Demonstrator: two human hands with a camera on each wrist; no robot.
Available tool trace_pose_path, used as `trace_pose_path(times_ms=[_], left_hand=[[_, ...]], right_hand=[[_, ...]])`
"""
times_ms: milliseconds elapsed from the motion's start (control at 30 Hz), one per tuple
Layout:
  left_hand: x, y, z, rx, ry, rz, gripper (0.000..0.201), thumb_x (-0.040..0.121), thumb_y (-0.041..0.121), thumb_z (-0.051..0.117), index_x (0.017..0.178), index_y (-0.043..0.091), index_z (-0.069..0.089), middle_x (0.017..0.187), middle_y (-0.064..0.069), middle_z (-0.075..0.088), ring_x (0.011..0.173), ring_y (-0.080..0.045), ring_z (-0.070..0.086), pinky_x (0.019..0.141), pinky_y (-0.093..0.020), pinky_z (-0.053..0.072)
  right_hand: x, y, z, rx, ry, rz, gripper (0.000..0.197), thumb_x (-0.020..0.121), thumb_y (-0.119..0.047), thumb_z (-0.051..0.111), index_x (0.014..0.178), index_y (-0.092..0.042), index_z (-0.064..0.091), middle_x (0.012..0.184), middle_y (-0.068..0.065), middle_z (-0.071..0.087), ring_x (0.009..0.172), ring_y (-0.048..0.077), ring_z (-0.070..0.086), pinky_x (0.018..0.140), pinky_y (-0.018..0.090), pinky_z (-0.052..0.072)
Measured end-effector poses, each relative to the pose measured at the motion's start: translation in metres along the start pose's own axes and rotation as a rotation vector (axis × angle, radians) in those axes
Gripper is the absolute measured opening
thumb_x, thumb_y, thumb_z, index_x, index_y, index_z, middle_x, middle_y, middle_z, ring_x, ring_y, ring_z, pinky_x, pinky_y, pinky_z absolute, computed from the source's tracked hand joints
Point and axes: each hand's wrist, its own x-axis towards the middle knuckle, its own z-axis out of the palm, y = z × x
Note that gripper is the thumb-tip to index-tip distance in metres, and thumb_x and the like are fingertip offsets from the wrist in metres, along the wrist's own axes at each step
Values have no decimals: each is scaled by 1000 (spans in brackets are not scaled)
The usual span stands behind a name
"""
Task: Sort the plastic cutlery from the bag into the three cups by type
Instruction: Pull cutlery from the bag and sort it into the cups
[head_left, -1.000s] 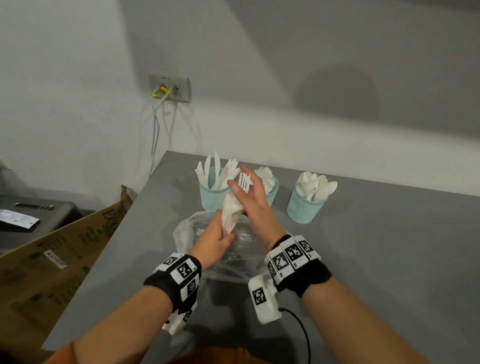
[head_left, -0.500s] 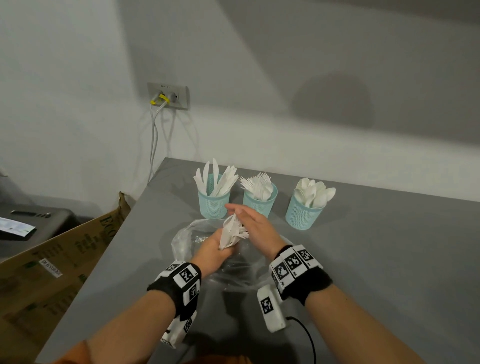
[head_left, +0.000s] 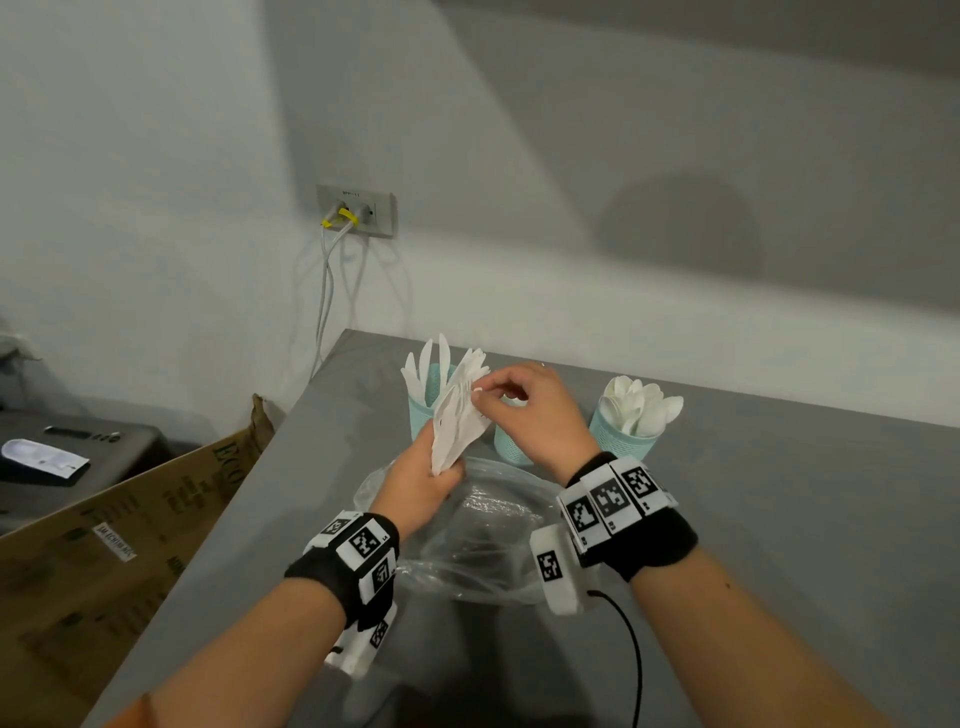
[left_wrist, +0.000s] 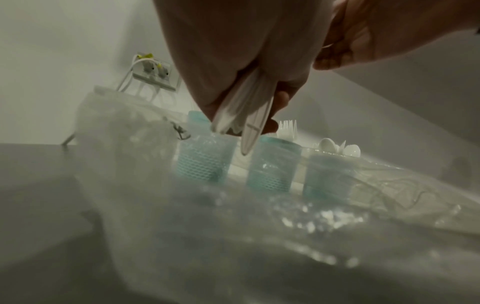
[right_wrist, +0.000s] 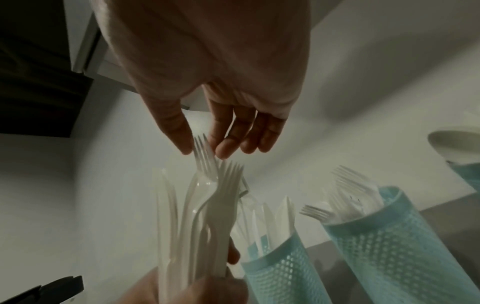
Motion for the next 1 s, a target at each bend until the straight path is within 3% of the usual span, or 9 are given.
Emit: trace_pose_path(times_ms=[133,300,400,533,633,733,867,933,1000], left_hand=[[-4,3,-4,21,-10,8,53,85,15,60,131,34,42,84,13,61,67,-6,57,71,-39,54],[-7,6,-6,-5,-7,-7,47,86,15,59,122,40,44,83,5,64,59,-14,60,67,-45,57],[-7,11,-7,-22,-3,-8,45,90,12,56,127,34,43,83,4,62,54,-11,57,60,-35,56],[-4,20,-7,-32,-4,0,48,90,10,55,129,35,40,84,4,61,51,-9,54,55,-29,53],[-1,24,-7,-33,5,-18,51,90,9,55,126,40,37,88,1,61,52,-12,53,53,-31,54],[1,26,-9,-13,8,-30,51,90,12,55,130,38,37,93,-2,61,57,-15,54,53,-34,54],[4,26,-14,79,62,-64,28,93,18,54,117,18,42,85,0,54,66,-14,52,50,-28,50],[5,25,-15,113,108,-48,25,93,18,54,115,14,42,82,2,52,67,-10,50,54,-21,43],[5,27,-16,120,153,-31,24,92,16,54,114,13,43,82,4,53,69,-12,51,55,-19,38]], right_hand=[[6,-7,-9,25,-102,111,10,78,-10,68,78,-19,69,70,-8,63,63,0,56,61,8,43],[15,-17,-17,88,-58,83,14,88,-10,59,79,-21,60,76,-8,59,67,13,61,71,26,51],[17,-24,-21,216,21,29,5,95,-13,49,95,-16,53,84,-6,54,59,2,59,67,24,51],[17,-21,-16,181,-46,18,23,92,-25,57,115,-22,59,102,-1,56,86,11,56,72,16,42],[16,-14,-7,47,-85,-34,18,95,-32,52,103,-35,67,112,6,55,103,17,50,81,18,38],[18,-27,-13,72,14,-73,25,99,-28,42,86,-33,63,99,7,61,93,20,56,82,29,42],[19,-55,-31,369,297,-191,23,102,-30,35,89,-24,53,76,2,63,82,23,65,82,33,49],[16,-62,-35,374,360,-280,23,102,-32,35,90,-27,54,66,0,55,69,24,61,73,35,48],[14,-61,-33,267,304,-288,21,100,-34,41,91,-25,58,65,-5,48,61,14,47,62,33,41]])
